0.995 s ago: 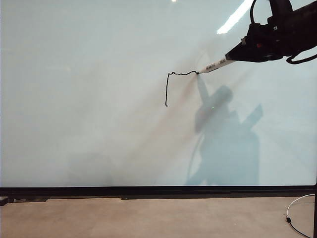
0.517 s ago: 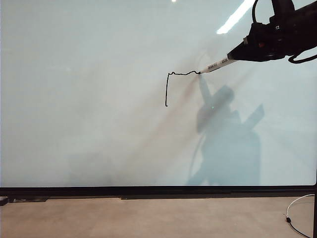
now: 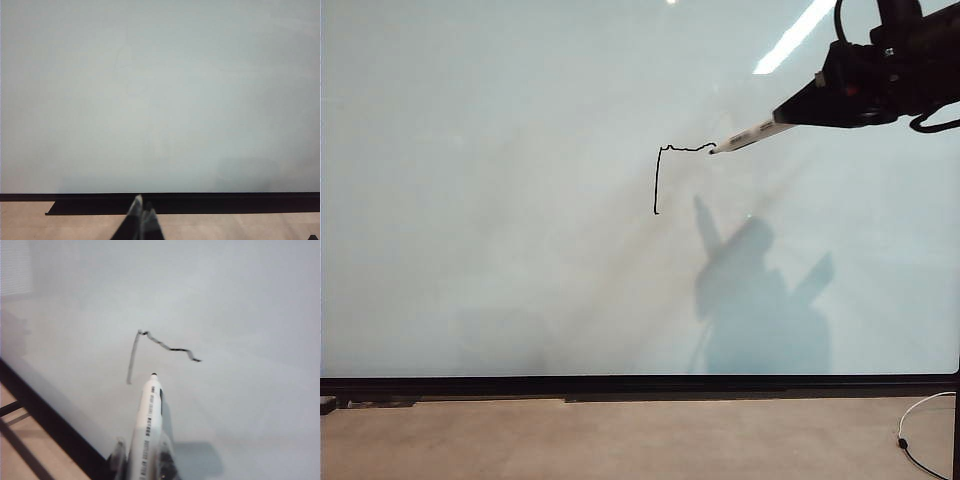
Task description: Pick up the pen on the shelf to the right of the whiteboard and draw a rectangle.
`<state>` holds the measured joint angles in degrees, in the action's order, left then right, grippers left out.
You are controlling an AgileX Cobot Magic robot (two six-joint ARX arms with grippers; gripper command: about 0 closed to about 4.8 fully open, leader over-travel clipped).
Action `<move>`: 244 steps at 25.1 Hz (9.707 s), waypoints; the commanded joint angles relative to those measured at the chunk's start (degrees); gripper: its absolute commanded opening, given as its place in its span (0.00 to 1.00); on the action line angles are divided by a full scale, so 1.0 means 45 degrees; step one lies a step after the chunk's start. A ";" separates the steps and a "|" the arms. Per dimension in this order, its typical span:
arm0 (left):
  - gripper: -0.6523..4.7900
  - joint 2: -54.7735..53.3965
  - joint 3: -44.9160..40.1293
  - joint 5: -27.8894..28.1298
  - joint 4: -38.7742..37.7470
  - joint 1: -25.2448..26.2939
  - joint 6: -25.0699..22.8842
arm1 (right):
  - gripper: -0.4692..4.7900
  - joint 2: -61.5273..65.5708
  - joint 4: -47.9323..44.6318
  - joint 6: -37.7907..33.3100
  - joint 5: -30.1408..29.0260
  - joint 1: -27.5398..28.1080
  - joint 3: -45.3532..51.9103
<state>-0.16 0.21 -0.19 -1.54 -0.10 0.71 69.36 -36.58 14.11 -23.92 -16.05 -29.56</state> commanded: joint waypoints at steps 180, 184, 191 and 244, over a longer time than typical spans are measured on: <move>0.11 -0.0005 0.0039 -0.0005 0.0078 0.0000 -0.0058 | 0.08 0.0690 0.1224 0.4784 0.3347 -0.0899 -0.1195; 0.11 -0.0005 0.0039 -0.0005 0.0073 0.0000 -0.0058 | 0.08 0.0544 0.1185 0.4779 0.3347 -0.0899 -0.1195; 0.11 -0.0005 0.0039 -0.0005 0.0078 -0.0005 -0.0058 | 0.08 0.0257 0.1112 0.4779 0.3351 -0.0899 -0.1219; 0.11 -0.0005 0.0039 0.0000 0.0073 0.0000 -0.0058 | 0.08 -0.5863 0.2550 0.2293 0.5469 -0.2006 0.2181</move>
<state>-0.19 0.21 -0.19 -1.54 -0.10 0.71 44.36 -24.14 26.24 0.03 -25.06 -20.56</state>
